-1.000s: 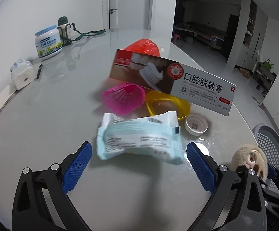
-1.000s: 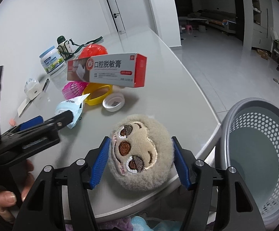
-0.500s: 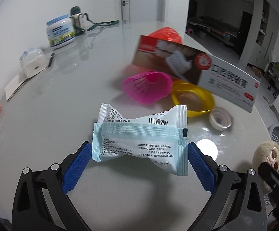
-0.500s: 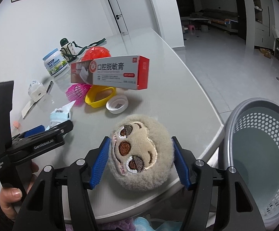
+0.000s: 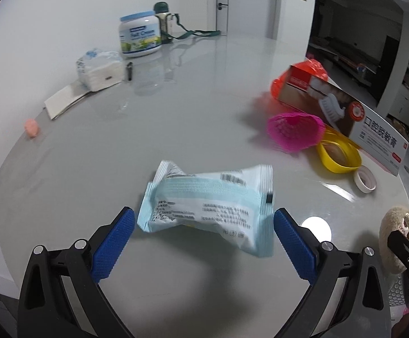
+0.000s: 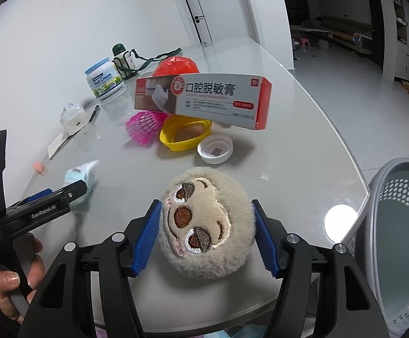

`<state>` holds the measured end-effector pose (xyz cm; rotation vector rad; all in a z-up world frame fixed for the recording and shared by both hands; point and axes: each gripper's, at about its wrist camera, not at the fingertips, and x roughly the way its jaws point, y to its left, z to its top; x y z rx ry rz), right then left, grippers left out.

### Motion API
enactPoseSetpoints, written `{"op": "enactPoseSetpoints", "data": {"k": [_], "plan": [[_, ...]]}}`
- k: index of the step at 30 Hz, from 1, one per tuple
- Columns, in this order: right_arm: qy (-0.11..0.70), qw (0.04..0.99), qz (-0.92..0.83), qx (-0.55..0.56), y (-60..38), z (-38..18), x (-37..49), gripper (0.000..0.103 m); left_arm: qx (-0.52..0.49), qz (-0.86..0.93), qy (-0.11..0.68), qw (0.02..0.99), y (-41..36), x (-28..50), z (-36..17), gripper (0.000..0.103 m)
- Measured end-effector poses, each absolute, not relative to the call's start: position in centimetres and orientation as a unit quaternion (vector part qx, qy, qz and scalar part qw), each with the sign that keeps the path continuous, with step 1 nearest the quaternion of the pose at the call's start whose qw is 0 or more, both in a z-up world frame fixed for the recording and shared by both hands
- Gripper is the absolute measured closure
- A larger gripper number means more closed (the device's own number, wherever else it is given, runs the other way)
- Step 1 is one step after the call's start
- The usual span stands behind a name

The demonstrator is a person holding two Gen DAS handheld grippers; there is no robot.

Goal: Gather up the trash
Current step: 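Lift the sloth with the right tool while the left tool approaches the blue wipe packet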

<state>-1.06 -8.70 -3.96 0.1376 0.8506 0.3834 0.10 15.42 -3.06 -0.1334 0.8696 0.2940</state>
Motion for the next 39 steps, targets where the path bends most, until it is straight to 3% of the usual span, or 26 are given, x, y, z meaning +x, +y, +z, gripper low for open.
{"op": "enactPoseSetpoints", "data": {"k": [24,39], "plan": [[0.408,0.89,0.189,0.074,-9.0,-3.9,-1.1,0.042,-0.077,0.239,0.389,0.886,23.4,-1.6,-1.4,0.006],[0.411,0.894,0.168,0.062,-8.3,-3.6,-0.7,0.042,-0.027,0.159,0.421,0.893,24.6,5.7,-2.3,0.006]]}}
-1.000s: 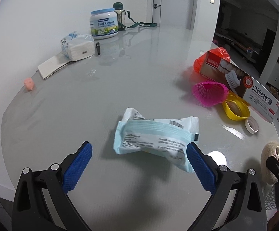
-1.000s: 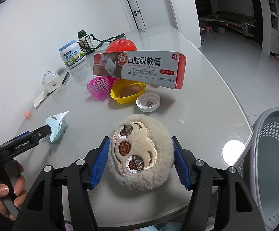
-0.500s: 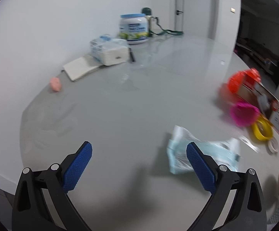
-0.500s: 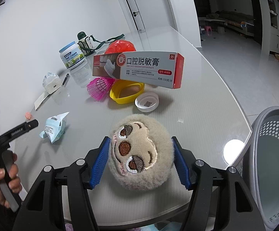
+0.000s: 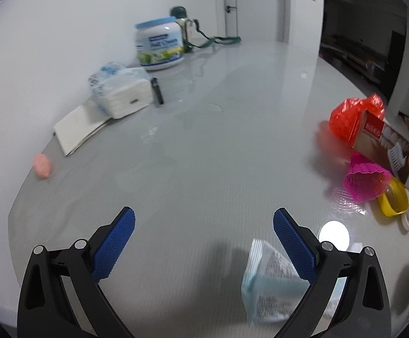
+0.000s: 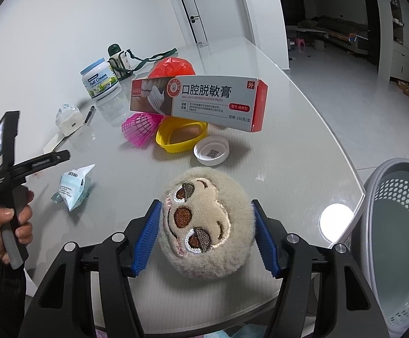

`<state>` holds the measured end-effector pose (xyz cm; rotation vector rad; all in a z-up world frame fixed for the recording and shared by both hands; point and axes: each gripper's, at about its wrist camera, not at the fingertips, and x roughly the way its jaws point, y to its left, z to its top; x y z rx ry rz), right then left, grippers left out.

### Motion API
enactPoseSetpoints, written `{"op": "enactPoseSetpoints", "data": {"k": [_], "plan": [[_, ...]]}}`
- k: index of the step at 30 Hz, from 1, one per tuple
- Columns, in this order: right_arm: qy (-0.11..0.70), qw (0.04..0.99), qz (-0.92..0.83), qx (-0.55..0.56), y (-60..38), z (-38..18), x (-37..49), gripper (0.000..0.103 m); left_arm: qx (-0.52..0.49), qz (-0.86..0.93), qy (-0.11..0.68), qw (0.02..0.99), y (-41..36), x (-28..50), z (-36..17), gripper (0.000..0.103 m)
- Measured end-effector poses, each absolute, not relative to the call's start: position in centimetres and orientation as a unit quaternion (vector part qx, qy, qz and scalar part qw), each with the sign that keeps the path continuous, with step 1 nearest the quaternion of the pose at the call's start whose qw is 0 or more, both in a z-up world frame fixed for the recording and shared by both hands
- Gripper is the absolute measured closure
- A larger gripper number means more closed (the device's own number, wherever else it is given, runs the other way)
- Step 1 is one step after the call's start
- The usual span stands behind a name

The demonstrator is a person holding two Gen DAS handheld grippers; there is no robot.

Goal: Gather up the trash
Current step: 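Lift the sloth with the right tool while the left tool approaches the blue wipe packet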

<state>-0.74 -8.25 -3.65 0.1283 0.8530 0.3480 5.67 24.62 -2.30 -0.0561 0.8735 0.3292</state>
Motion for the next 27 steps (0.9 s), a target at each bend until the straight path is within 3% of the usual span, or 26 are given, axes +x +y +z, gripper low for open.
{"op": "enactPoseSetpoints", "data": {"k": [21,27], "plan": [[0.39,0.9,0.181,0.075,-9.3,-2.4,-2.1,0.042,0.003,0.103,0.468,0.878,21.8,-1.4,-3.7,0.006],[0.381,0.903,0.184,0.078,-9.8,-1.9,-2.6,0.042,0.019,0.077,0.447,0.891,20.1,-3.3,-2.5,0.006]]}}
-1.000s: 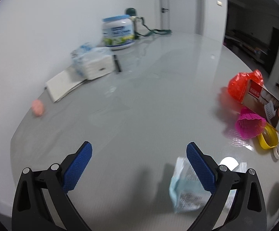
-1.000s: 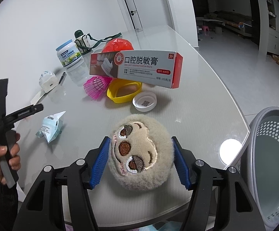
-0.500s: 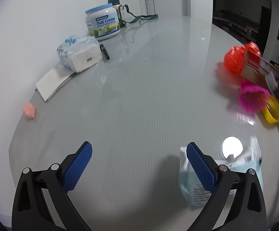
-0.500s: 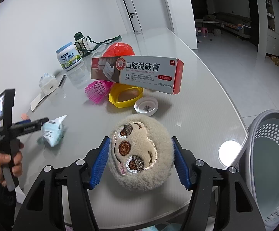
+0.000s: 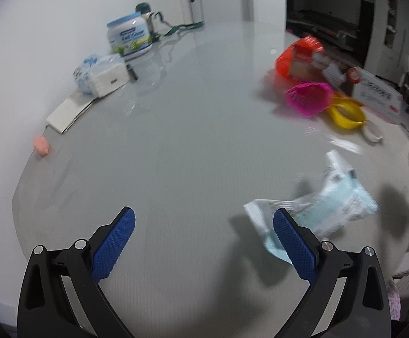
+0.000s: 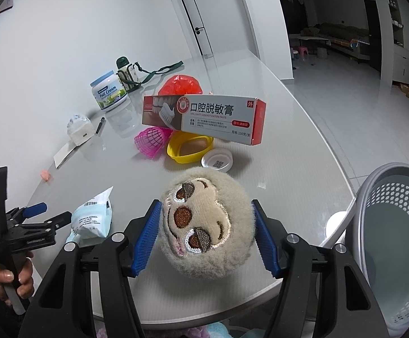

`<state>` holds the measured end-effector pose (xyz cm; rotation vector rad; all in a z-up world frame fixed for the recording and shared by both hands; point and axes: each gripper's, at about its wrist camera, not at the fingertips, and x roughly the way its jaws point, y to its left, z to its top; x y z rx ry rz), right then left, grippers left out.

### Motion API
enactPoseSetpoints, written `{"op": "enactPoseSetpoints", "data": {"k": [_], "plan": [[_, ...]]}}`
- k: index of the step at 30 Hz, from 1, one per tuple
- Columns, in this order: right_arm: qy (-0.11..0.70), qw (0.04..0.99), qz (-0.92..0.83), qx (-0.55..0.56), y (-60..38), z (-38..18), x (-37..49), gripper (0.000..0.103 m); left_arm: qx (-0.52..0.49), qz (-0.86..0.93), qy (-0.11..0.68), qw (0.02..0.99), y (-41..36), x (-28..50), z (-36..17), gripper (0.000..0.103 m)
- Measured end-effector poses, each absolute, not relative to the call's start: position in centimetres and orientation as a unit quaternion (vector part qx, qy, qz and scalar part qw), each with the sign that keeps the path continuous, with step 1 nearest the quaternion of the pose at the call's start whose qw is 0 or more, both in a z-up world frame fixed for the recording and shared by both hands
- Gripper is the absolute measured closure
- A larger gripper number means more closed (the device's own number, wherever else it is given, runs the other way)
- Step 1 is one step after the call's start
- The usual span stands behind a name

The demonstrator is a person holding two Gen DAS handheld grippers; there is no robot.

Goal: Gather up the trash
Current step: 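Lift the sloth with the right tool while the left tool approaches the blue wipe packet, then close the left tool on the light-blue wipe packet and lift it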

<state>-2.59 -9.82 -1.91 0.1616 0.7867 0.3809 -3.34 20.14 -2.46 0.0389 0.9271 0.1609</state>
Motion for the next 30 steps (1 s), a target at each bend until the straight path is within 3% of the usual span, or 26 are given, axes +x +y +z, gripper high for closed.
{"op": "enactPoseSetpoints", "data": {"k": [16,25,28,30], "plan": [[0.373,0.91,0.157,0.087,-11.5,-1.3,-3.2,0.042,0.126,-0.113,0.429,0.887,13.7,-2.9,-2.7,0.006],[0.375,0.911,0.152,0.082,-11.1,-1.5,-3.0,0.042,0.098,-0.132,0.46,0.873,13.5,-0.8,-4.5,0.007],[0.376,0.911,0.151,0.083,-11.1,-1.6,-2.9,0.042,0.085,-0.13,0.463,0.873,13.7,-0.3,-4.7,0.015],[0.376,0.91,0.151,0.083,-11.1,-1.7,-2.9,0.042,0.081,-0.127,0.47,0.87,13.7,0.0,-5.0,0.029]]}}
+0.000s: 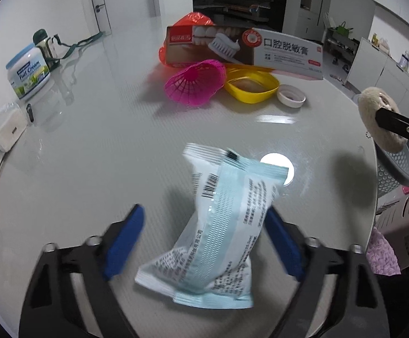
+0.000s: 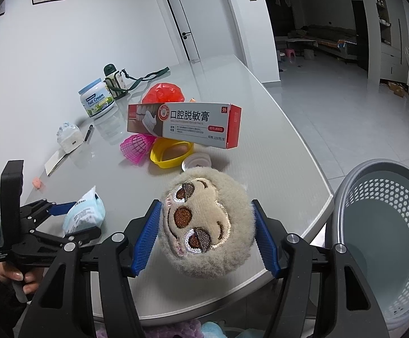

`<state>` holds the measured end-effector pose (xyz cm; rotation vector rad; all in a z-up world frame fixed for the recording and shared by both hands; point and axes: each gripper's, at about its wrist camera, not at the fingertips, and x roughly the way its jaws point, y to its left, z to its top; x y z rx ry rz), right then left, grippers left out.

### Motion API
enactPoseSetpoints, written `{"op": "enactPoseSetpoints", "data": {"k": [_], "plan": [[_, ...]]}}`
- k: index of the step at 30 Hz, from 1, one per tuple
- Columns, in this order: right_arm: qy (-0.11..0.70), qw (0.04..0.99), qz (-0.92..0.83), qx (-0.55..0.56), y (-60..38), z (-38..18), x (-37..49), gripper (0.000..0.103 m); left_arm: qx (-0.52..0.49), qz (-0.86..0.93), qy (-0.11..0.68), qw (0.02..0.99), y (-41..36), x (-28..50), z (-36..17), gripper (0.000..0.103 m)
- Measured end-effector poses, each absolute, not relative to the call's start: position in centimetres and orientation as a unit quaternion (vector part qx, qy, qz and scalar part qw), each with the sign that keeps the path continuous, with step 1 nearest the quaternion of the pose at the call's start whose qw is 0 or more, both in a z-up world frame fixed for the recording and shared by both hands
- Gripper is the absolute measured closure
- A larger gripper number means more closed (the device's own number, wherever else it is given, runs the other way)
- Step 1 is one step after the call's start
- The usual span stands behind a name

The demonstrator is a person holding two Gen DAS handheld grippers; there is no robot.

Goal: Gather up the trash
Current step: 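Close the left tool on the light-blue wipe packet and lift it, then carry both items over the grey basket and open both tools to drop them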

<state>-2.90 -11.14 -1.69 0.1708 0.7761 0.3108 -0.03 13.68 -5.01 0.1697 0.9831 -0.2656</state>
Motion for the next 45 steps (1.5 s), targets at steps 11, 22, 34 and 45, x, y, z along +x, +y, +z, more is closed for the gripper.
{"op": "enactPoseSetpoints", "data": {"k": [11,22,34,45], "plan": [[0.376,0.911,0.15,0.085,-11.2,-1.7,-2.9,0.042,0.049,-0.116,0.466,0.876,13.5,0.0,-4.4,0.06],[0.369,0.914,0.128,0.108,-14.0,-2.1,-3.3,0.042,0.033,-0.129,0.407,0.903,8.5,0.2,-1.2,0.063],[0.357,0.921,0.022,0.154,-24.1,-3.1,-6.4,0.042,0.042,-0.217,0.387,0.895,-3.1,1.7,0.6,0.063],[0.361,0.912,-0.084,0.177,-32.4,-4.8,-10.0,0.042,0.093,-0.302,0.385,0.867,-15.5,0.9,-1.1,0.063]]}}
